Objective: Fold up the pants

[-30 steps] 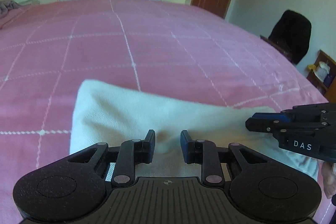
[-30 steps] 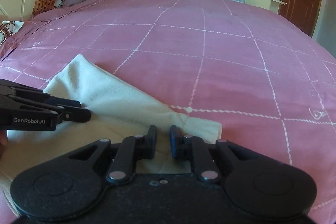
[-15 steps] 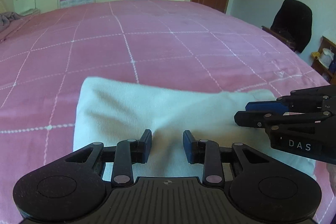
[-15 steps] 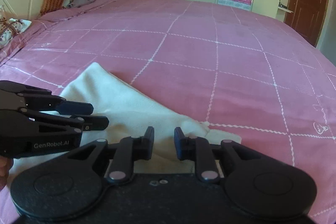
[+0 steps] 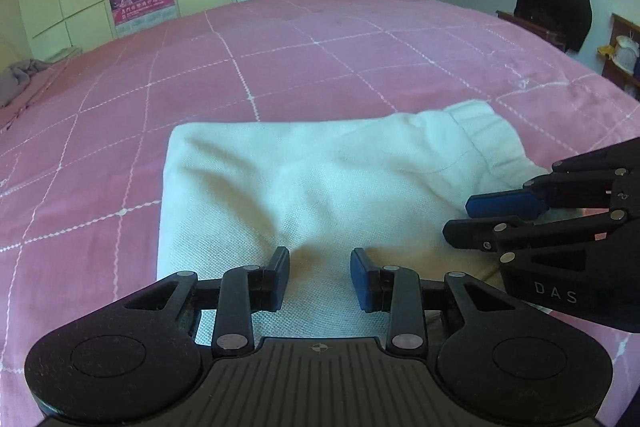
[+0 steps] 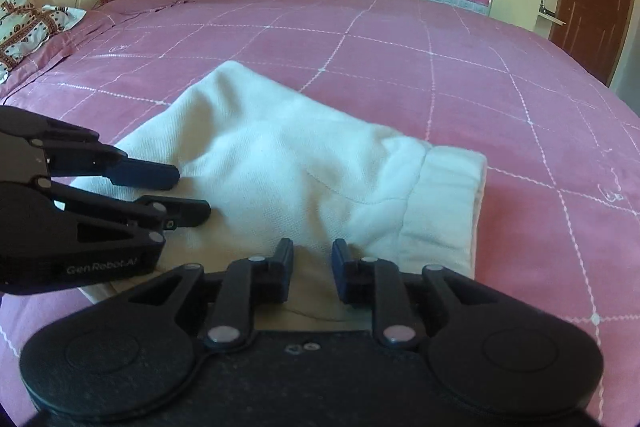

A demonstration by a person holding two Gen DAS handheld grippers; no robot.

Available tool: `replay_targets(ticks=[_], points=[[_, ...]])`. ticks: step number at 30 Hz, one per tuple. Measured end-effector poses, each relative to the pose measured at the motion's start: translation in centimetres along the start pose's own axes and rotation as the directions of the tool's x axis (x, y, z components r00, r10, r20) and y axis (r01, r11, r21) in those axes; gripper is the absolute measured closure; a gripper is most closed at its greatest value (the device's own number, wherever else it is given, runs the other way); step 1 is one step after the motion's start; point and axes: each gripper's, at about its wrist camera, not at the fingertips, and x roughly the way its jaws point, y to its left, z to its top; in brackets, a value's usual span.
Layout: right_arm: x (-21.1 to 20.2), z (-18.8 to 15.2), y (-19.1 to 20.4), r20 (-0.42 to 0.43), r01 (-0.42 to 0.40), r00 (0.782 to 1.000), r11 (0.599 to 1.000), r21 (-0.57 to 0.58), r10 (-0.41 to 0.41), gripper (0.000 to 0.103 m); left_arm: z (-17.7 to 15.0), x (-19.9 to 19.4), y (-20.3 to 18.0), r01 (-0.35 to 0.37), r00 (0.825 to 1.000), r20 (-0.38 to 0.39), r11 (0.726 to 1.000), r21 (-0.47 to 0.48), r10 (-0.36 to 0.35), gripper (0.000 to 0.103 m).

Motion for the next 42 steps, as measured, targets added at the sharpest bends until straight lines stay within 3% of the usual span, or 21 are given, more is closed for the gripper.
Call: replay_targets(ticks=[3,5,8,9,12,14,16,17,19,21,22,24,25,27,31,36,38,39,40,41,42], points=[[-2.9,0.3,-0.1,0.073,-0.014,0.997,0.999,0.033,0.012,0.082,-1.8,-3.4,0.8,-0.049,0.995,0.085,0.999,-0.023,0.051,0.069],[-4.8,-1.3,-0.1,0.146,-0.011,0.989,0.999,0.047,0.004,0.080,-4.2,-3.6,1.2,-0.060,0.995,0.076,0.997,-0.044,0.063,0.069],[-3.1,-4.6,-1.0,0.095,-0.033,0.995,0.997,0.072,0.026,0.082,-7.1,-3.0,0.6,-0.092,0.987,0.132,0.996,-0.003,0.091,0.069],[-3.1,-5.4,-0.8,0.136,-0.030,0.990,0.998,0.063,0.021,0.082,-7.0,-3.3,0.6,-0.099,0.985,0.141,0.995,-0.009,0.099,0.069],[-4.2,-4.7,-0.1,0.153,0.003,0.988,0.999,0.048,-0.010,0.082,-6.2,-4.8,1.5,-0.101,0.965,0.232,0.991,-0.086,0.119,0.068],[-6.1,-4.4,-0.4,0.262,-0.024,0.965,0.998,0.066,0.006,0.080,-6.2,-4.5,2.2,-0.119,0.958,0.247,0.987,-0.110,0.143,0.068],[-7.0,-4.6,-0.8,0.343,-0.018,0.939,0.997,0.072,-0.007,0.076,-6.9,-2.6,2.8,-0.108,0.978,0.164,0.987,-0.115,0.126,0.068],[-6.6,-4.7,-1.1,0.332,-0.021,0.943,0.996,0.084,-0.008,0.076,-7.7,-2.3,2.8,-0.098,0.979,0.168,0.989,-0.109,0.115,0.068],[-3.6,-5.2,-1.6,0.170,-0.027,0.985,0.996,0.083,0.012,0.078,-8.2,-3.5,2.9,-0.096,0.970,0.210,0.988,-0.122,0.121,0.068],[-4.3,-5.8,-1.2,0.212,-0.010,0.977,0.999,0.047,0.000,0.078,-9.4,-5.6,2.9,-0.124,0.938,0.306,0.983,-0.139,0.161,0.068],[-5.2,-5.8,-1.1,0.240,-0.018,0.971,0.998,0.055,0.004,0.078,-10.0,-6.1,2.9,-0.121,0.934,0.318,0.982,-0.143,0.161,0.068],[-7.0,-6.3,-1.1,0.336,-0.058,0.942,0.996,0.071,0.031,0.076,-10.8,-4.7,2.8,-0.109,0.964,0.232,0.988,-0.112,0.132,0.067],[-7.0,-6.7,-0.8,0.343,-0.068,0.938,0.996,0.058,0.044,0.077,-11.1,-4.5,2.7,-0.115,0.963,0.235,0.989,-0.097,0.135,0.067],[-4.7,-7.2,-0.5,0.230,-0.051,0.972,0.998,0.042,0.040,0.079,-9.9,-5.0,3.3,-0.098,0.961,0.248,0.988,-0.119,0.125,0.067],[-6.5,-5.4,-1.2,0.313,-0.079,0.948,0.995,0.068,0.054,0.079,-5.4,-4.7,5.3,-0.082,0.938,0.323,0.985,-0.150,0.127,0.067],[-3.8,1.9,-3.0,0.287,-0.038,0.958,0.997,0.070,0.016,0.077,1.0,1.2,5.7,-0.034,0.965,0.253,0.992,-0.125,0.065,0.067],[-1.5,4.0,-3.1,0.268,-0.044,0.963,0.997,0.062,0.026,0.077,1.9,4.2,4.8,-0.019,0.986,0.165,0.996,-0.092,0.034,0.067],[0.1,4.7,-3.1,0.231,-0.050,0.972,0.997,0.055,0.036,0.077,2.1,6.4,4.2,-0.011,0.999,0.048,0.998,-0.054,0.013,0.062],[2.3,5.2,-2.9,0.140,-0.044,0.989,0.998,0.038,0.039,0.077,2.0,7.7,3.6,-0.027,1.000,0.001,1.000,-0.009,0.027,0.062],[4.9,5.2,-2.7,0.008,-0.043,0.999,0.999,0.016,0.043,0.077,2.1,7.6,3.2,-0.049,0.998,0.028,0.999,0.014,0.049,0.062],[6.2,4.9,-2.5,-0.039,-0.043,0.998,0.999,-0.007,0.043,0.077,2.2,7.1,2.8,-0.051,0.998,0.049,0.998,0.027,0.050,0.062]])
